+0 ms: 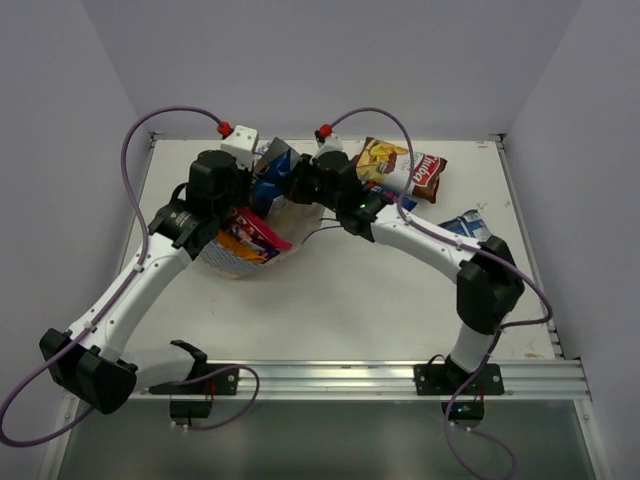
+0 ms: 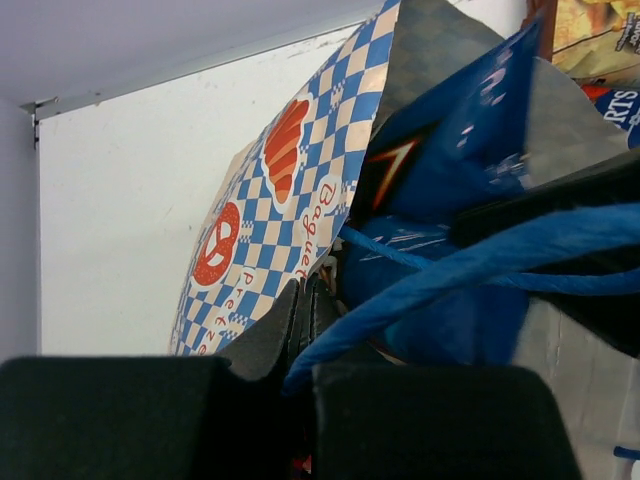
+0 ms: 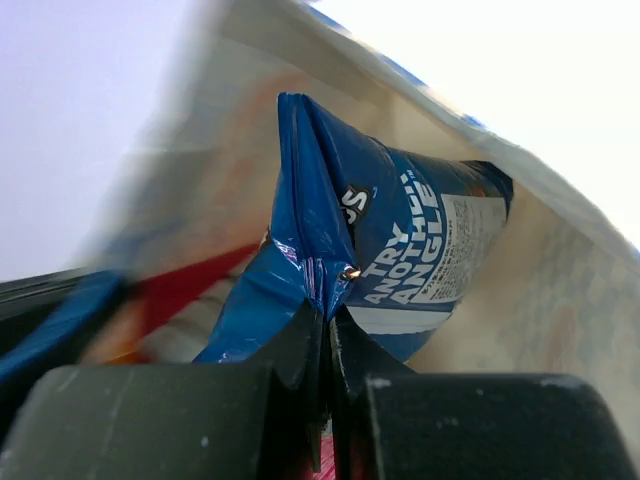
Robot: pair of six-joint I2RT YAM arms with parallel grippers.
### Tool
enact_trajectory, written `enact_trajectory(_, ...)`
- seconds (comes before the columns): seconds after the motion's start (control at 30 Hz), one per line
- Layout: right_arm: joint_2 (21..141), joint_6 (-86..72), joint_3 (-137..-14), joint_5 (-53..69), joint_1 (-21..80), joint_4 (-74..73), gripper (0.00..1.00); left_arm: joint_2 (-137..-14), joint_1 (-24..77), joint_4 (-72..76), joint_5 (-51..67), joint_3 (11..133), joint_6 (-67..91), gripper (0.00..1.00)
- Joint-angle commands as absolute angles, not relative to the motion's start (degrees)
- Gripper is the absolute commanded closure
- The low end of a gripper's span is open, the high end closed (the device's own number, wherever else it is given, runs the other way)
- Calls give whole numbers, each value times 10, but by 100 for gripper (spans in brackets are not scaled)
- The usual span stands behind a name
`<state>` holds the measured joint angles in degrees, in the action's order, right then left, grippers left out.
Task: Take the snacks out of the paper bag
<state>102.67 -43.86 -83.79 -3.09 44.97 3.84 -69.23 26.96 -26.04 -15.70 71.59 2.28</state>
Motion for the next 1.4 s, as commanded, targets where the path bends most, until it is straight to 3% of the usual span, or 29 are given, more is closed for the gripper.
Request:
enact_trajectory(0.0,928,-410,-838,-4,443,120,100,-681,265,-264,-191,706,16,100)
enact_trajectory(0.3,759,-378,-781,62,384,72,100,-695,265,-259,-221,708,12,100)
enact_trajectory(0.77,495,-438,-531,37,150,-89,100,-721,247,-253,-241,741,6,100)
enact_trajectory(0.9,511,-448,-483,97,129,-58,100,-722,241,-254,-248,754,3,100)
enact_trajectory(1.13,584,-488,-349,244,128,207,100,-724,234,-260,-257,784,3,100)
enact_trajectory(1.23,614,-489,-317,231,120,214,100,-725,233,-259,-252,789,-17,100)
enact_trajectory(1.37,627,-512,-271,210,71,161,90,-724,233,-258,-243,790,-24,100)
